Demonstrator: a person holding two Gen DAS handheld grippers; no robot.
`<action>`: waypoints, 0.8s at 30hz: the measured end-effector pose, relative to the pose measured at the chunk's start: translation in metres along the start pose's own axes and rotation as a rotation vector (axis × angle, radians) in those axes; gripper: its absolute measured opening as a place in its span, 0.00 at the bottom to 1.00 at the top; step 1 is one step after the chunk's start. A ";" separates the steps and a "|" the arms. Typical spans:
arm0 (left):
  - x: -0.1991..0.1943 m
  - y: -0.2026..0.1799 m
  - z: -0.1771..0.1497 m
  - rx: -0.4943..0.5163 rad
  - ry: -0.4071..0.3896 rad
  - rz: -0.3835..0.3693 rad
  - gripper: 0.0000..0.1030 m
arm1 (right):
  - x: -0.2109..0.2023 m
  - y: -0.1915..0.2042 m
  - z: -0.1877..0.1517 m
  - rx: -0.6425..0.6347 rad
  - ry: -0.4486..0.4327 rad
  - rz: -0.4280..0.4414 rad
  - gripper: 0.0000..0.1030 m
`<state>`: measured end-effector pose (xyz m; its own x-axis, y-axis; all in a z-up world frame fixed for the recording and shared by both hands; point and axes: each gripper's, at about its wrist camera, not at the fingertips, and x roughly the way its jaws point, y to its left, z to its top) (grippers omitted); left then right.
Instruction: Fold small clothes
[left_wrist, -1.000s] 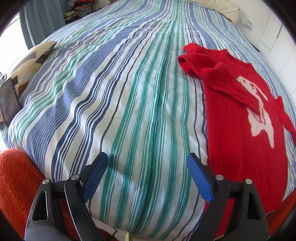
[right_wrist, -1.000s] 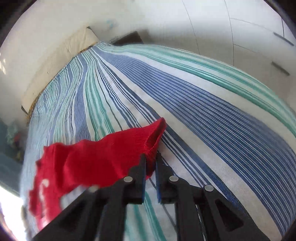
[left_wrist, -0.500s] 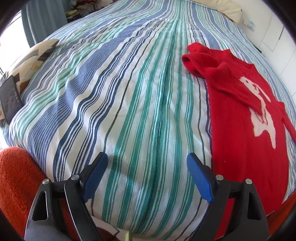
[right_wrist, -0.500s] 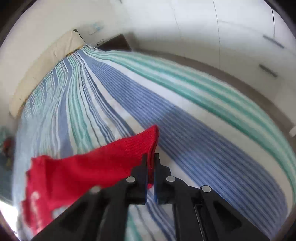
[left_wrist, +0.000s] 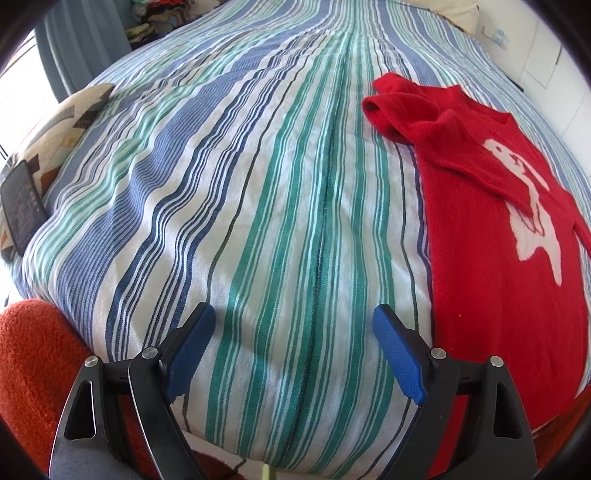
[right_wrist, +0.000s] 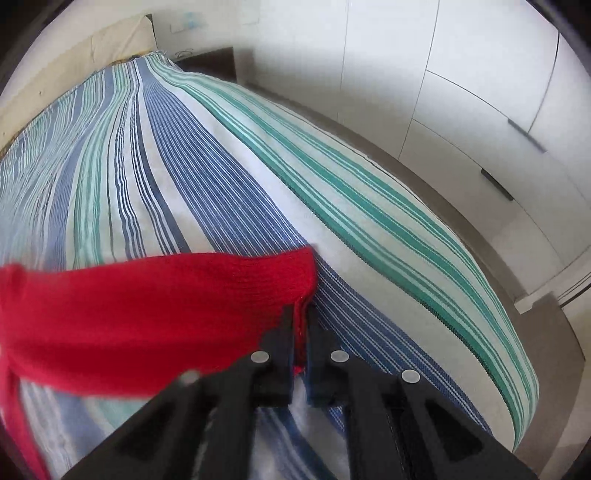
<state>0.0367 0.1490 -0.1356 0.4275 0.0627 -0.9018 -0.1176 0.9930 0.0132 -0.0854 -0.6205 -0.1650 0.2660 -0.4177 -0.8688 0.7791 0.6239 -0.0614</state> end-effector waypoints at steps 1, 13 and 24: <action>-0.001 -0.001 0.000 0.008 -0.002 0.004 0.86 | 0.000 0.002 0.000 -0.017 0.001 -0.015 0.03; -0.007 -0.010 -0.004 0.068 -0.032 0.045 0.86 | -0.002 0.005 0.000 -0.076 0.013 -0.020 0.13; -0.019 -0.010 0.007 0.078 -0.055 0.068 0.86 | -0.030 -0.003 -0.001 -0.105 -0.004 -0.121 0.51</action>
<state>0.0359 0.1390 -0.1153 0.4695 0.1329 -0.8729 -0.0786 0.9910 0.1087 -0.0966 -0.6090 -0.1393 0.1766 -0.4963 -0.8500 0.7422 0.6344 -0.2162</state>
